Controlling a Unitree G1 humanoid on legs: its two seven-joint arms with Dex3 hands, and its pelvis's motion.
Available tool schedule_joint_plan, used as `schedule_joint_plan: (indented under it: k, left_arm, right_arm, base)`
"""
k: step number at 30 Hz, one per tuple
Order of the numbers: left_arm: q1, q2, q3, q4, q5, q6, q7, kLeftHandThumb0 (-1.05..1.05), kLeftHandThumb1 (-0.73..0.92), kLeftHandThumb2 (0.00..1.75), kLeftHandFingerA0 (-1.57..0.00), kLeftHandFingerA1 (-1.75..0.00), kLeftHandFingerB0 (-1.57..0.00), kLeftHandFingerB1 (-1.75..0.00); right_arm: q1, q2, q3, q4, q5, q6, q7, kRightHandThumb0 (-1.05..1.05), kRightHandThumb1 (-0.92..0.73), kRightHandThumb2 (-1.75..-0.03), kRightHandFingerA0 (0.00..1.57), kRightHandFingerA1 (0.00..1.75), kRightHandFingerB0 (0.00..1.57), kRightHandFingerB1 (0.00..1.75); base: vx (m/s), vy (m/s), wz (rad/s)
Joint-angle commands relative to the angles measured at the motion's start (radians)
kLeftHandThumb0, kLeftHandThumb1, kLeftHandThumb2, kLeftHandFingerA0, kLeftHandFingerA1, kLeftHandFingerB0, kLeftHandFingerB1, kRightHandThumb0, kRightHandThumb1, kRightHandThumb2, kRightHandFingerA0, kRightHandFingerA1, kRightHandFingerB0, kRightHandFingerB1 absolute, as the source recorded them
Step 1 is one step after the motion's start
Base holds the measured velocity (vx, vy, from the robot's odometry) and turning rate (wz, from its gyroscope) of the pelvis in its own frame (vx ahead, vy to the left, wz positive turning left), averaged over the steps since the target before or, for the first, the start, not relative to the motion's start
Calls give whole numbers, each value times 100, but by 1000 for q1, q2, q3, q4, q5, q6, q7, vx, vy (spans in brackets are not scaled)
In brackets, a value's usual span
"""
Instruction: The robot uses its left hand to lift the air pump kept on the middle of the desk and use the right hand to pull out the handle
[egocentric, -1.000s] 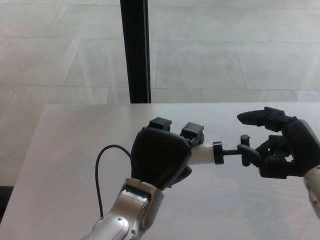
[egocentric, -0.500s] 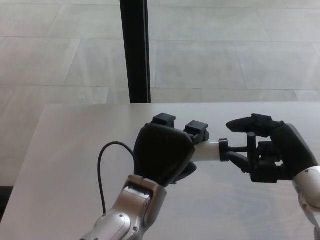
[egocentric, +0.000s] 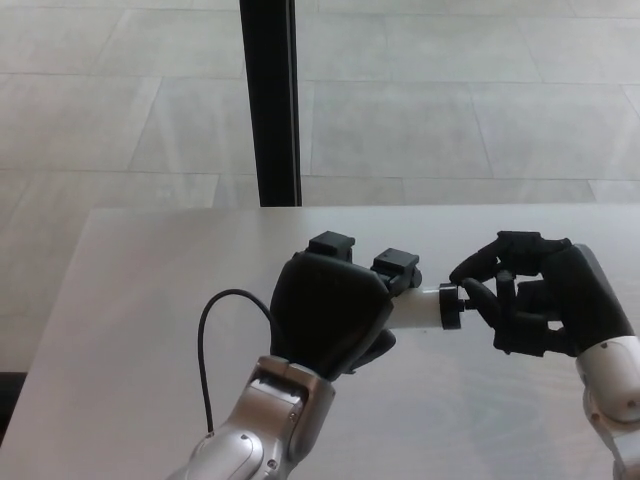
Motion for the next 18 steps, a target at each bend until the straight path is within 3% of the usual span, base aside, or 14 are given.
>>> schedule_joint_plan:
  k: [1, 5, 6, 9, 12, 14, 15, 16, 17, 18]
  left_arm:
    - [11, 7, 1, -2, 8, -16, 36, -10, 55, 83, -89, -161, -90, -91]
    - [3, 9, -7, 2, 33, 11, 36, -13, 56, 79, -89, -159, -89, -89]
    - [4, 9, -6, 1, 30, 10, 35, -12, 56, 80, -89, -159, -88, -96]
    - [-4, 4, 13, -5, 6, -8, 34, -11, 54, 78, -89, -158, -86, -90]
    - [-12, -3, 43, -18, -24, -26, 43, -11, 60, 75, -83, -170, -80, -130]
    - [-9, -6, 63, -43, -37, -9, 2, -12, 64, 74, -81, -171, -75, -135]
    - [-13, -12, 75, -52, -43, 2, -6, -16, 50, 97, -115, -133, -93, -113]
    - [-13, -14, 79, -55, -41, 2, -9, -16, 50, 97, -115, -133, -93, -113]
    - [-23, -22, 127, -85, -96, 1, -51, -16, 65, 85, -79, -174, -66, -147]
    - [-22, -25, 136, -90, -99, 0, -58, -16, 65, 85, -79, -174, -66, -147]
  right_arm:
    - [5, 9, -19, 20, -26, -86, -70, -18, -57, -103, 107, 144, 95, 115]
    - [18, 14, -20, 30, -30, -101, -82, -19, -56, -103, 104, 143, 94, 115]
    - [19, 15, -21, 35, -29, -105, -82, -19, -56, -103, 105, 144, 94, 115]
    - [30, 15, -23, 47, -31, -121, -86, -20, -56, -104, 104, 144, 93, 116]
    - [39, 11, -30, 61, -30, -132, -89, -16, -58, -104, 102, 150, 90, 118]
    - [45, 6, -29, 71, -42, -139, -98, -16, -58, -103, 103, 150, 91, 117]
    - [49, 7, -33, 79, -36, -149, -98, -16, -59, -102, 104, 150, 90, 118]
    - [49, 7, -34, 81, -36, -153, -98, -16, -59, -102, 104, 150, 90, 118]
    - [62, -2, -33, 98, -45, -174, -106, -21, -55, -104, 107, 146, 94, 118]
    - [63, -3, -34, 102, -47, -179, -107, -21, -55, -104, 107, 146, 94, 118]
  base:
    - [0, 0, 0]
    - [0, 0, 0]
    - [0, 0, 0]
    - [0, 0, 0]
    - [0, 0, 0]
    - [0, 0, 0]
    - [0, 0, 0]
    - [0, 0, 0]
    - [0, 0, 0]
    - [0, 0, 0]
